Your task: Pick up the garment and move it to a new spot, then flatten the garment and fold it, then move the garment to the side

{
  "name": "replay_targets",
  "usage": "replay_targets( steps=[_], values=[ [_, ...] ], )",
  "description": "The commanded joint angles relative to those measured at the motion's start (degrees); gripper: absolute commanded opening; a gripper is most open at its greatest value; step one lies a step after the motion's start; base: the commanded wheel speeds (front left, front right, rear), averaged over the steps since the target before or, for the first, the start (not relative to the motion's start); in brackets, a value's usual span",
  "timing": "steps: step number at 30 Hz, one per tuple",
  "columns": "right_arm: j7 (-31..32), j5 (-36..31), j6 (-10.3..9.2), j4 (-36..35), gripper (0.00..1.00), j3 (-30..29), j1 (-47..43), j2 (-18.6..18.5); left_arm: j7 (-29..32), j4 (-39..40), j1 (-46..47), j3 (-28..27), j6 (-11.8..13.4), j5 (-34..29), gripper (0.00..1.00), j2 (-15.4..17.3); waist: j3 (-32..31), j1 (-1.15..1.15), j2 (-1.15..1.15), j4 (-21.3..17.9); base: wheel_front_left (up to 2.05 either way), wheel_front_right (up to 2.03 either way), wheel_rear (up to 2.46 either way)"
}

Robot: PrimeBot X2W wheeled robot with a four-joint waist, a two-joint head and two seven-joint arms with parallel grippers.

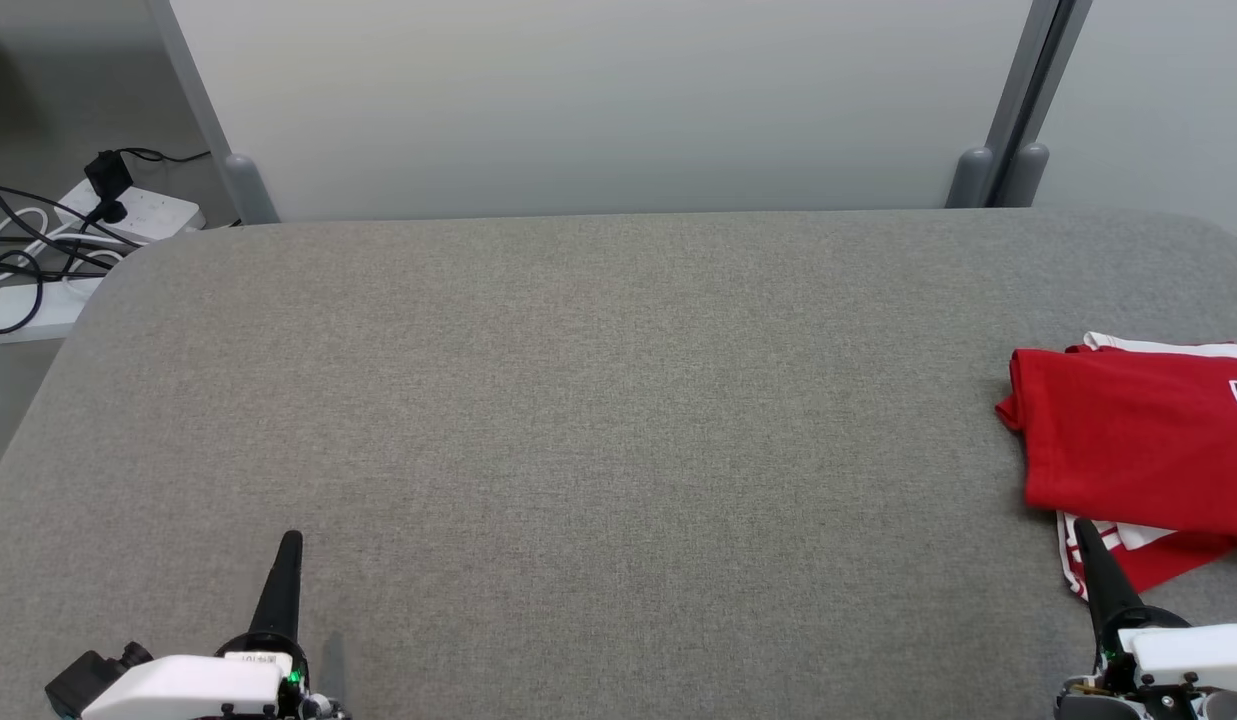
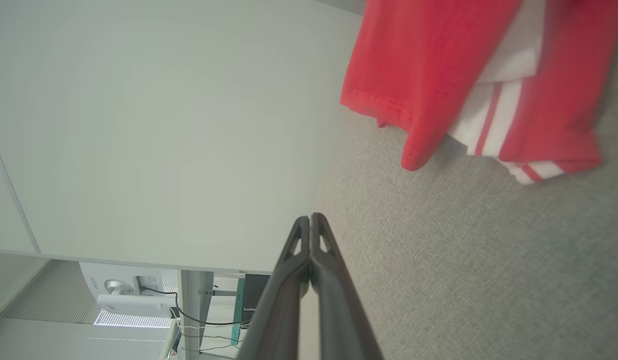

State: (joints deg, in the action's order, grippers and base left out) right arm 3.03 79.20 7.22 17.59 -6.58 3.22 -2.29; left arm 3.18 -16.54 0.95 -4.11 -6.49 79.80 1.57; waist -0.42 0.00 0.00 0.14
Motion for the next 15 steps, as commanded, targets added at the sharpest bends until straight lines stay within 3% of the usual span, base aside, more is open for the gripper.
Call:
replay_targets(
  steps=[1, 15],
  values=[
    [0.8, 2.2, 0.26, -2.0, 0.00, 0.9, 2.7, -0.7, 0.7, 1.9, 3.9, -1.8, -0.6, 2.3, 0.00, 1.2, 0.1, 0.00, 0.00, 0.0, 0.00, 0.00, 0.00],
    [3.0, 11.1, 0.26, -3.3, 0.00, 0.2, 2.9, -0.6, 2.9, 2.4, 5.0, -2.3, -0.9, 10.6, 0.00, 1.3, 0.5, 0.00, 0.00, -0.1, 0.00, 0.00, 0.00]
  ],
)
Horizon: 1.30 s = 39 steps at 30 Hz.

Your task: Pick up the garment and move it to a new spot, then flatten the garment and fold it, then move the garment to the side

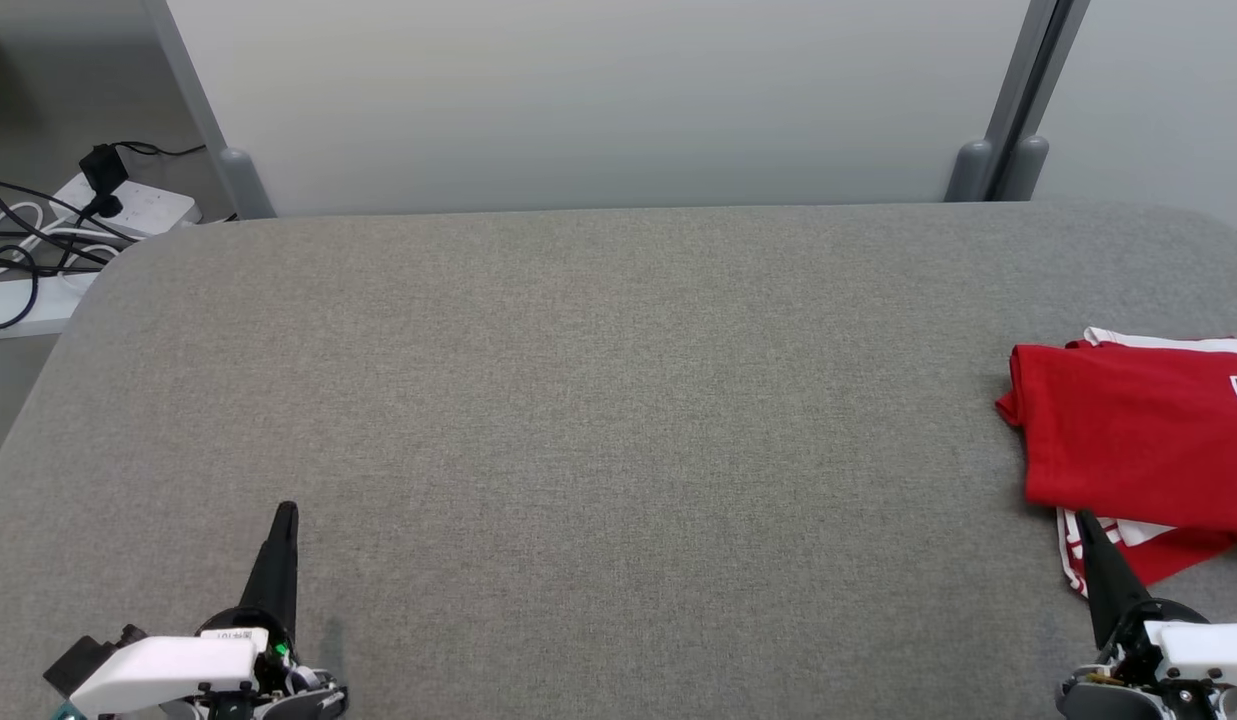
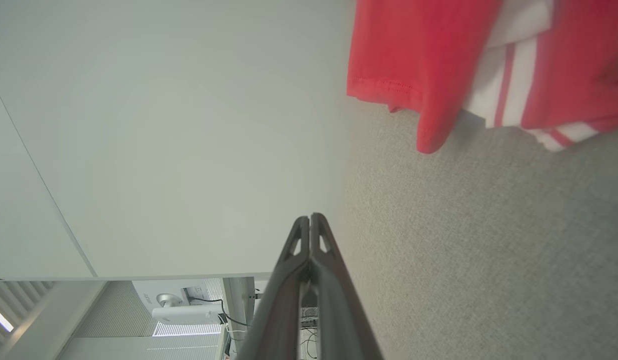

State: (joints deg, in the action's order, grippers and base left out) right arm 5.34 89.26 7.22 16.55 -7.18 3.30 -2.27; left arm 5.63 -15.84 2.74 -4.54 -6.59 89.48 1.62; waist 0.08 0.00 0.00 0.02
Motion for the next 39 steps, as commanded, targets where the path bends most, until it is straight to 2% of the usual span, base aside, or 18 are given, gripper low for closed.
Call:
replay_targets(
  steps=[1, 39],
  values=[
    [0.9, 1.7, 0.26, -2.4, 0.00, 0.7, 2.8, -0.6, 0.6, 1.7, 3.3, -1.9, -0.9, 1.5, 0.00, 1.2, 0.0, 0.00, 0.00, 0.0, 0.00, 0.00, 0.00],
    [1.1, 2.9, 0.26, -2.5, 0.00, 0.7, 2.9, -0.6, 0.9, 1.8, 3.4, -2.0, -0.9, 2.7, 0.00, 1.3, 0.1, 0.00, 0.00, 0.0, 0.00, 0.00, 0.00]
  ],
)
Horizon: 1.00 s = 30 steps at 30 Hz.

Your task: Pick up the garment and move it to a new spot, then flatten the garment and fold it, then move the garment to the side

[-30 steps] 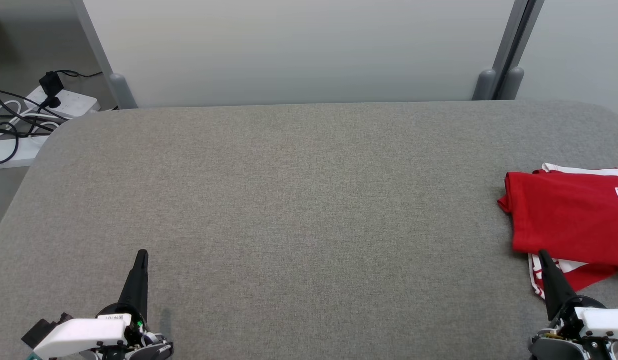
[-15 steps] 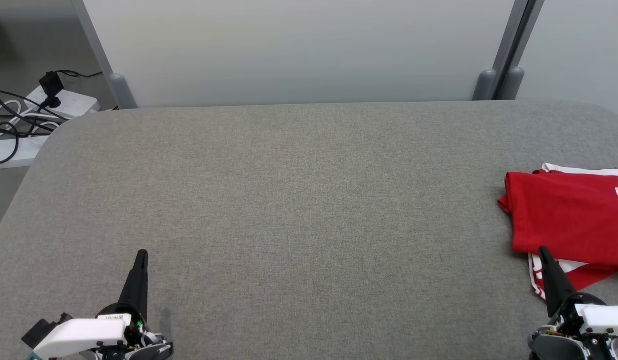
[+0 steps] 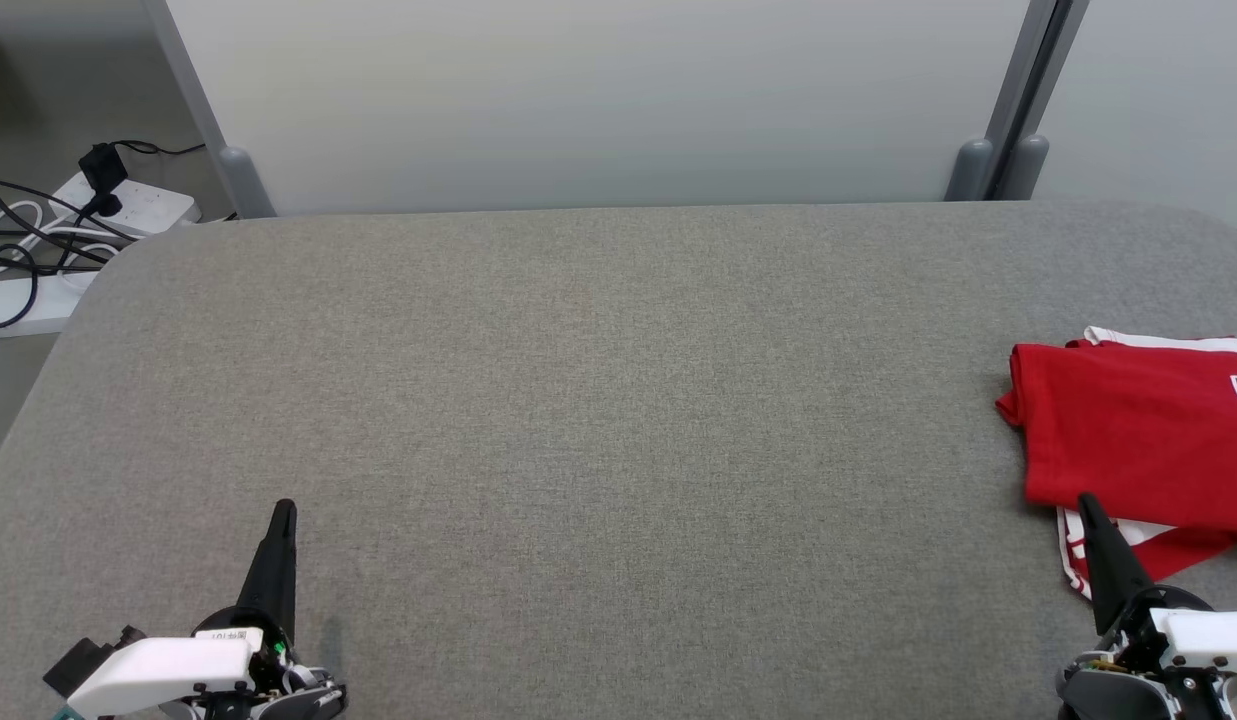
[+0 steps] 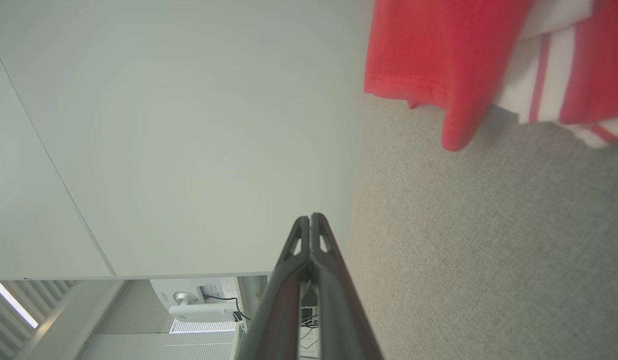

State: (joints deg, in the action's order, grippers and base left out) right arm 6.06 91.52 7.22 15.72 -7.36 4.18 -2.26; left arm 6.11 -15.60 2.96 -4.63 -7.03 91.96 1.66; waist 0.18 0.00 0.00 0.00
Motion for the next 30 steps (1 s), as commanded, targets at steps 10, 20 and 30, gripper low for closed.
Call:
replay_targets(
  steps=[10, 20, 30],
  values=[
    [0.4, 0.6, 0.26, -1.7, 0.00, 0.8, 2.0, -0.6, 0.4, 1.5, 3.2, -1.9, -0.5, 0.2, 0.00, 1.2, 0.0, 0.00, 0.00, 0.0, 0.00, 0.00, 0.00],
    [0.4, 0.6, 0.26, -1.7, 0.00, 0.8, 2.0, -0.6, 0.4, 1.5, 3.2, -1.9, -0.5, 0.2, 0.00, 1.2, 0.0, 0.00, 0.00, 0.0, 0.00, 0.00, 0.00],
    [0.4, 0.6, 0.26, -1.7, 0.00, 0.8, 2.0, -0.6, 0.4, 1.5, 3.2, -1.9, -0.5, 0.2, 0.00, 1.2, 0.0, 0.00, 0.00, 0.0, 0.00, 0.00, 0.00]
  ],
)
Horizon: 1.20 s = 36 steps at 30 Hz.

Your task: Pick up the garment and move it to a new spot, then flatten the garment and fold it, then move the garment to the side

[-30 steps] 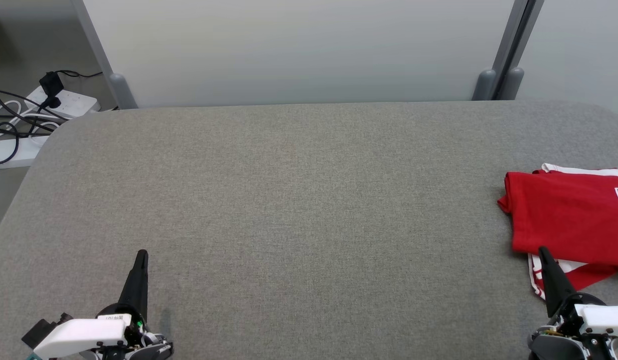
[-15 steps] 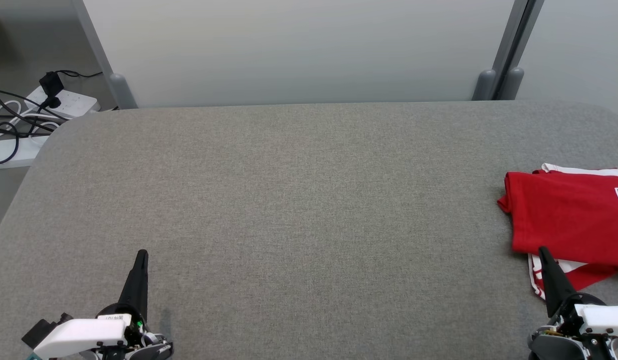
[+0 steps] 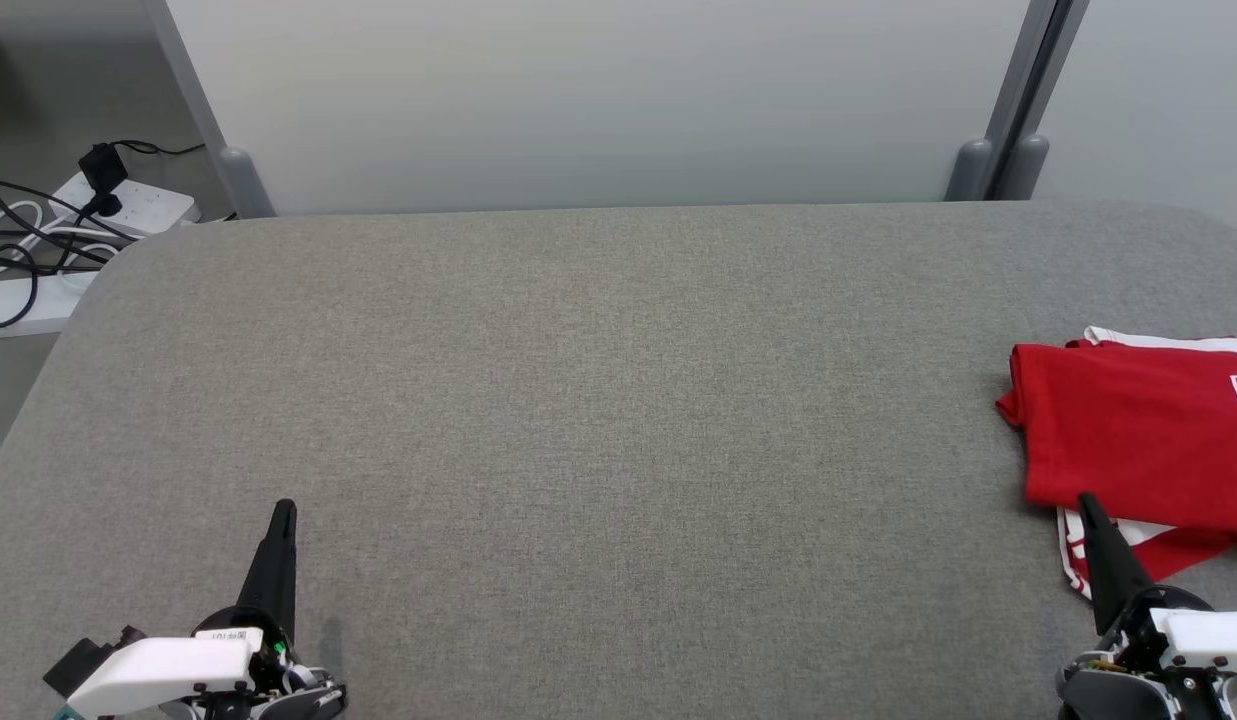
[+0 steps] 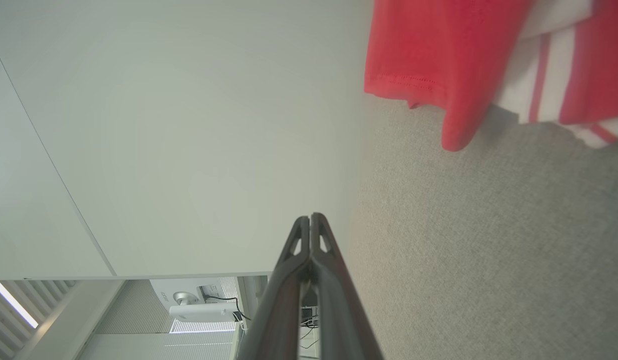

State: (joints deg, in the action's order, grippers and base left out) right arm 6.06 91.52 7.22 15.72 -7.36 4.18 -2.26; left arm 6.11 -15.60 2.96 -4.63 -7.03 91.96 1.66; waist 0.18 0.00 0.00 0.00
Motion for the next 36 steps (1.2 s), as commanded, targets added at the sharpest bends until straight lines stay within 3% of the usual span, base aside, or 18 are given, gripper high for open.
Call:
replay_targets(
  steps=[1, 36],
  values=[
    [0.4, 0.6, 0.26, -1.7, 0.00, 0.8, 2.0, -0.6, 0.4, 1.5, 3.2, -1.9, -0.5, 0.2, 0.00, 1.2, 0.0, 0.00, 0.00, 0.0, 0.00, 0.00, 0.00],
    [0.4, 0.6, 0.26, -1.7, 0.00, 0.8, 2.0, -0.6, 0.4, 1.5, 3.2, -1.9, -0.5, 0.2, 0.00, 1.2, 0.0, 0.00, 0.00, 0.0, 0.00, 0.00, 0.00]
  ],
)
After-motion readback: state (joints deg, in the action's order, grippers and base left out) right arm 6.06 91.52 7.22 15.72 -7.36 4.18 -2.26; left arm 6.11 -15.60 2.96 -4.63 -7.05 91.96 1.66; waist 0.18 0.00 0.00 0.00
